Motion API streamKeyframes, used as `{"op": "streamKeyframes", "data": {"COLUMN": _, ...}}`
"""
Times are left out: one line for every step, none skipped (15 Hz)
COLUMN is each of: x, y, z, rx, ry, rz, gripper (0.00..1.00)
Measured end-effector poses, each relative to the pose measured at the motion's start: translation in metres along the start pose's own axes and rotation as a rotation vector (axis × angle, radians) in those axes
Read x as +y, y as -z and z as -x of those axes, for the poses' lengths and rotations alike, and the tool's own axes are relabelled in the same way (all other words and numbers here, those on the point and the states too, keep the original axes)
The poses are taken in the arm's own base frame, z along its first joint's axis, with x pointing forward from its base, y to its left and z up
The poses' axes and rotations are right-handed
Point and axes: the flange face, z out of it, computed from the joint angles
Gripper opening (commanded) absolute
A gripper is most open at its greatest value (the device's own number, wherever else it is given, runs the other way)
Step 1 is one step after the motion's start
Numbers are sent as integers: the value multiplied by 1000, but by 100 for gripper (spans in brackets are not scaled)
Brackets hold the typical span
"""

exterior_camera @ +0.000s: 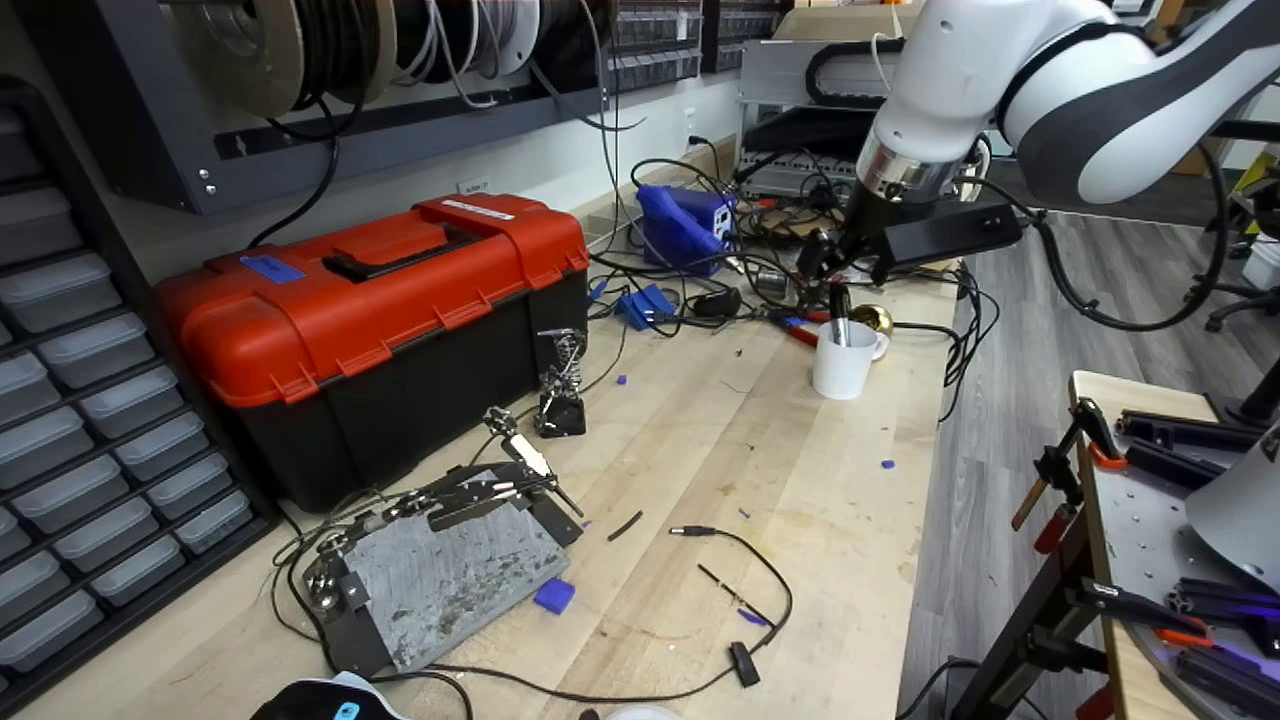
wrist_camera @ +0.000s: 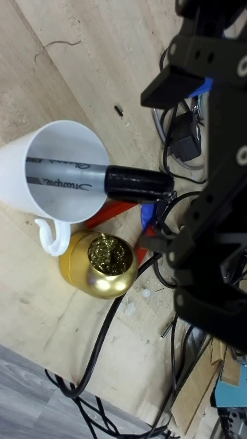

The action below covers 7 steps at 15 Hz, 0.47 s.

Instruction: Get the marker from the table and put it in the white mug

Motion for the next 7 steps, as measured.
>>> {"op": "streamKeyframes", "data": {"x": 0, "y": -1, "z": 1, "rx": -4, "ry": 4, "rz": 1, "gripper": 100}}
{"op": "streamKeyframes", "data": {"x": -1, "y": -2, "z": 2, "rx": -8, "ry": 7, "rz": 1, "gripper": 100}}
{"op": "streamKeyframes", "data": {"x": -1, "y": -4, "z": 3, "rx": -11, "ry": 8, "rz": 2, "gripper": 100}}
{"op": "streamKeyframes", "data": {"x": -1, "y": -5, "z": 4, "rx": -14, "ry": 9, "rz": 3, "gripper": 100}}
{"op": "streamKeyframes", "data": {"x": -1, "y": -5, "z": 4, "rx": -15, "ry": 9, "rz": 3, "gripper": 100}}
{"op": "streamKeyframes", "data": {"x": -2, "y": -5, "z": 4, "rx": -15, "ry": 9, "rz": 3, "gripper": 100}}
{"op": "streamKeyframes", "data": {"x": -2, "y": -5, "z": 4, "rx": -15, "ry": 9, "rz": 3, "gripper": 100}}
